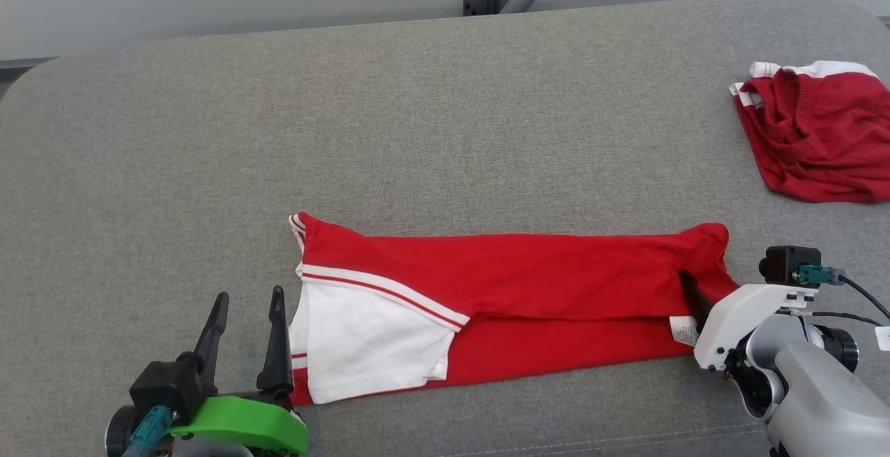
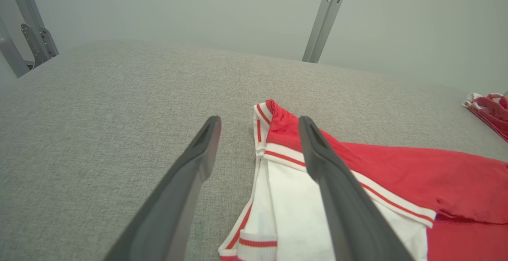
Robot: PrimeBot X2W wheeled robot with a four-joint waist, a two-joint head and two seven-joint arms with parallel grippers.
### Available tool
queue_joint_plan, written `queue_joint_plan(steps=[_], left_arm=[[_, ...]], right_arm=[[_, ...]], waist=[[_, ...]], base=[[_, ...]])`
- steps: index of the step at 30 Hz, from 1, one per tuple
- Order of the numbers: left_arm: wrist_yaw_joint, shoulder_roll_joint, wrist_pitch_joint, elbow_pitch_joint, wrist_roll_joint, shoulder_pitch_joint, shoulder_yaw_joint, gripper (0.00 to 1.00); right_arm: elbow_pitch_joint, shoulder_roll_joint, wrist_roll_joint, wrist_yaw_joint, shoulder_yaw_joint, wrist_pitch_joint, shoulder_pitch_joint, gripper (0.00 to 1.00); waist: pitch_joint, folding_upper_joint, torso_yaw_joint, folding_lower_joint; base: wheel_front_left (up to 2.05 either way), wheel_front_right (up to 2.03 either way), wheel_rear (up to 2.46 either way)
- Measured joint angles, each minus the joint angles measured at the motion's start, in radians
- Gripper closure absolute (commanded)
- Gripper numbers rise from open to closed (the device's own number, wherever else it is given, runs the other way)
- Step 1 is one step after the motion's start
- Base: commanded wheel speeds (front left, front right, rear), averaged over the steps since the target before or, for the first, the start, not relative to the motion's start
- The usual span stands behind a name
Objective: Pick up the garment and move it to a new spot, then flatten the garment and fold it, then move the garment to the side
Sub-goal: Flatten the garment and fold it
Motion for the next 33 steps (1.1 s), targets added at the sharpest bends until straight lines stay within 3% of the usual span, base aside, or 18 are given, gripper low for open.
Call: queue_joint_plan(steps=[2, 12, 23, 33], left_arm=[[0.0, 0.0, 0.0, 0.001, 0.0, 0.0, 0.0, 0.0], [0.0, -0.001, 0.0, 0.0, 0.001, 0.005, 0.005, 0.0], [0.007, -0.004, 0.0, -0.016, 0.01, 0.023, 0.026, 0.0], [0.012, 0.006, 0.0, -0.019, 0.01, 0.042, 0.063, 0.0]], right_arm=[[0.002, -0.002, 0.018, 0.0, 0.012, 0.01, -0.004, 1.0], [-0.04, -0.034, 0.118, 0.001, 0.026, -0.001, -0.01, 1.0], [-0.109, -0.183, 0.157, 0.002, -0.002, 0.02, 0.017, 1.0], [-0.349, -0.147, 0.217, 0.001, 0.027, 0.105, 0.099, 1.0]], waist=[[-0.002, 0.0, 0.004, 0.0], [-0.022, 0.0, 0.003, 0.0], [-0.057, 0.0, -0.027, 0.0], [-0.087, 0.0, -0.038, 0.0]], base=[[0.0, 0.0, 0.0], [0.0, 0.0, 0.0], [0.0, 0.0, 0.0], [0.0, 0.0, 0.0]])
